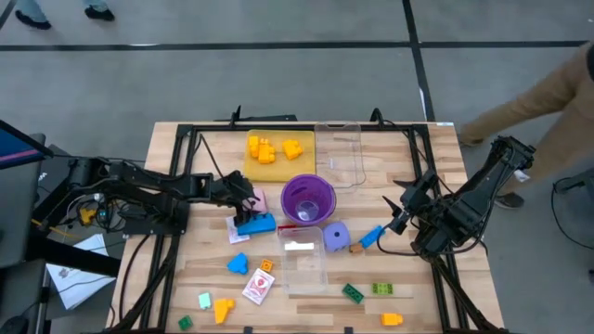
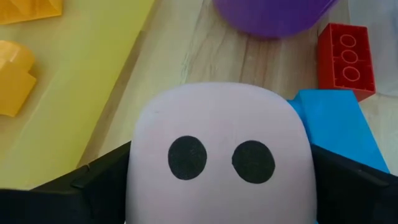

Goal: Pick & Place Toys
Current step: Put the pink dice into the top transparent bin

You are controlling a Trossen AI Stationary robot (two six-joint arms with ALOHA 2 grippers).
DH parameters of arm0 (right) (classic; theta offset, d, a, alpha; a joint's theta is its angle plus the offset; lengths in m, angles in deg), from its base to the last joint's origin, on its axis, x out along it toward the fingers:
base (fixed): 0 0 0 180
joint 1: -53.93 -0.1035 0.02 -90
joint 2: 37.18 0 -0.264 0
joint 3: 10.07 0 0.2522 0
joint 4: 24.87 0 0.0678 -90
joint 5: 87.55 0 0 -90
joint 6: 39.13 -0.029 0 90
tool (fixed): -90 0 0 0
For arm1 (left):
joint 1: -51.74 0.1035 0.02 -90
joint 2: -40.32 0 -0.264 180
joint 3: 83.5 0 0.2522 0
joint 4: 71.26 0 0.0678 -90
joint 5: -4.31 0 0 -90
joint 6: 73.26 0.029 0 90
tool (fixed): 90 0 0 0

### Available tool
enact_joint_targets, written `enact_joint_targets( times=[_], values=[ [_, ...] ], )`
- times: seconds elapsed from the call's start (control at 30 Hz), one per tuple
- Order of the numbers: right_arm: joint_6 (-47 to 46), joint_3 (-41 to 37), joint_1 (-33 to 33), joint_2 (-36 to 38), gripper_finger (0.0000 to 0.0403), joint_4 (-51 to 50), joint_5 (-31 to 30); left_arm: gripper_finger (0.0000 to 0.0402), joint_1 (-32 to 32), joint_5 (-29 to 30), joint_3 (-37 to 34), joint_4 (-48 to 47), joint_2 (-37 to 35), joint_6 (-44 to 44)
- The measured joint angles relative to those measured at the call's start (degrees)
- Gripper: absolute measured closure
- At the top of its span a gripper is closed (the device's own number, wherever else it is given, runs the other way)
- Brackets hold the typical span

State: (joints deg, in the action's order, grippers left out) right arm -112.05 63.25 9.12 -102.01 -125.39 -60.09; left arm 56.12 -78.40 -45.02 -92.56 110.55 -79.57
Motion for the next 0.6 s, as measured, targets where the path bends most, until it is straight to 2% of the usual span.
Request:
enact_joint_targets(
  times=[0.07, 0.23, 0.47, 0.6],
  values=[
    [0.0, 0.0, 0.0, 0.0, 0.0161, 0.0, 0.0, 0.0051, 0.0, 0.1, -0.2, 0.4, -0.4, 0.0],
    [0.0, 0.0, 0.0, 0.0, 0.0161, -0.1, 0.0, 0.0053, 0.0, 0.2, -0.6, 0.5, -4.7, 0.0],
    [1.0, 0.0, 0.0, 0.0, 0.0161, 0.0, -0.4, 0.0053, 0.0, 0.3, -0.5, 1.7, -16.6, -0.2],
    [1.4, 0.0, 0.0, 0.0, 0.0161, 0.0, -1.9, 0.0053, 0.0, 1.3, -0.5, 6.6, -22.5, -0.5]
  ],
)
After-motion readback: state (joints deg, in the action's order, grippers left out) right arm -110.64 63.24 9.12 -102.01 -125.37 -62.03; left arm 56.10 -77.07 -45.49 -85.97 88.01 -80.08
